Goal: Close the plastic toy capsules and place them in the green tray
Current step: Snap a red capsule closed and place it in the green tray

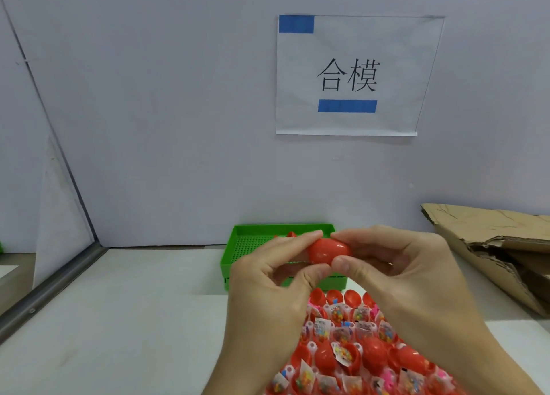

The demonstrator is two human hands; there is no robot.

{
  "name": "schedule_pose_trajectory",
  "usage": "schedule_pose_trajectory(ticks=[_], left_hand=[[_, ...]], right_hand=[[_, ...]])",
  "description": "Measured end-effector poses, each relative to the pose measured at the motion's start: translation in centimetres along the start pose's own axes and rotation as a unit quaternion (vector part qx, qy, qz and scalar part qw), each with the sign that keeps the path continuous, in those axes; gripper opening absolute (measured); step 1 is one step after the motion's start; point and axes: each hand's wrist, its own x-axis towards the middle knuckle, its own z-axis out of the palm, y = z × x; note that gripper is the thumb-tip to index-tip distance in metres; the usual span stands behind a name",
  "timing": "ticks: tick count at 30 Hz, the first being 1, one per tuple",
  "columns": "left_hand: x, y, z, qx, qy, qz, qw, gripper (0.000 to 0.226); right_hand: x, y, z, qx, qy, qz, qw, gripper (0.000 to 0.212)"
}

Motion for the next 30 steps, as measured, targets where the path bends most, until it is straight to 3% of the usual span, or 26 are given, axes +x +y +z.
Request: schedule_pose_trajectory(ticks=[4,7,10,13,15,17,23,30], left_hand=[[0.2,-0.2,-0.2,-0.018,-0.022,-0.016,0.999,0.033],[0.2,-0.2,-0.1,-0.059,-0.034,-0.017,0.998,0.029],[-0.1,-0.3,0.1,-0.034,-0.051,0.001,0.998,0.033],[-0.3,-0.5,0.1,0.079,-0.075,0.054,0.993,0.046],[-0.3,-0.4,0.2,0.179,-0.049,0.107,0.977,0.056],[-0.2,-0.4,0.4,0.218,-0.013,0.159,0.963,0.052],[-0.5,-1.2,1.0,0.226,0.057,0.208,0.950,0.046],[-0.5,-1.8,1.4,0.214,0.072,0.215,0.950,0.048]], right_hand=[[-0.1,-0.1,0.1,0.021,-0.006,0.016,1.000,0.026],[0.1,0.5,0.1,0.124,-0.039,0.100,0.986,0.038],[0.2,1.0,0.4,0.229,-0.053,0.147,0.961,0.050],[0.2,1.4,0.4,0.184,-0.037,0.142,0.972,0.048],[0.2,1.5,0.4,0.149,-0.031,0.131,0.980,0.042],[0.0,1.4,0.7,0.154,-0.045,0.126,0.979,0.035],[-0.2,1.8,1.6,0.193,-0.031,0.118,0.974,0.038],[-0.3,1.6,1.7,0.205,-0.026,0.107,0.973,0.038]])
